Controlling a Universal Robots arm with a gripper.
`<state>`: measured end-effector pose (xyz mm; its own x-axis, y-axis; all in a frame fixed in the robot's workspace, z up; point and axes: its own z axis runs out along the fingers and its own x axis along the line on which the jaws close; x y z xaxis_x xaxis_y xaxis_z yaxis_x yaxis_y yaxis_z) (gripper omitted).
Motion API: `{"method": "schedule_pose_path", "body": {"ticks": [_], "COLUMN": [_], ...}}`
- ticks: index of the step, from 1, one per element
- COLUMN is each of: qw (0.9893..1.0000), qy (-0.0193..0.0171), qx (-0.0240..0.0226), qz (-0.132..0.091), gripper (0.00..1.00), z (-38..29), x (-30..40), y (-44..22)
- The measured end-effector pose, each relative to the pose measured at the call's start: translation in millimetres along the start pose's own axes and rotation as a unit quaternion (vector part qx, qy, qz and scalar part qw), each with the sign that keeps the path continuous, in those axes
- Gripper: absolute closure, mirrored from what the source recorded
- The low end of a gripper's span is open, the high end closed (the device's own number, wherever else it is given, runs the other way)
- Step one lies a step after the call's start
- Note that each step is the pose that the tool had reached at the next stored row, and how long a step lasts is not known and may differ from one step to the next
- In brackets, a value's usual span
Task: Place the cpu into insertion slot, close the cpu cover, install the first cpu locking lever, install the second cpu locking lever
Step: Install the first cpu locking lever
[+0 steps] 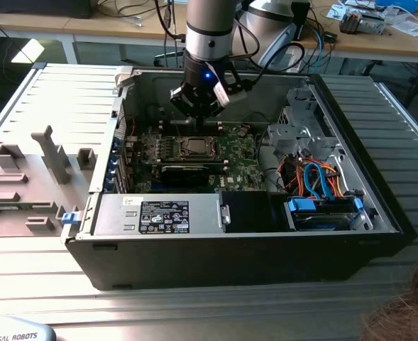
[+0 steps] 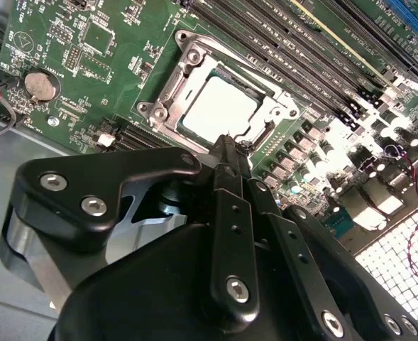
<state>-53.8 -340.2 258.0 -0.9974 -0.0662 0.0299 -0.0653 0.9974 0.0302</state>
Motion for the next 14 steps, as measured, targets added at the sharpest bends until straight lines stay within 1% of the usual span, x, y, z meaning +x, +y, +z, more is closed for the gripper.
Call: {"method": "schedule_pose_path", "body": {"ticks": [14], "qw": [1.0], "qy": [0.0], "qx": [0.0003], "qz": [0.0], "gripper": [0.89], "z": [0.1], "x": [2.3], "y": [0.1]}}
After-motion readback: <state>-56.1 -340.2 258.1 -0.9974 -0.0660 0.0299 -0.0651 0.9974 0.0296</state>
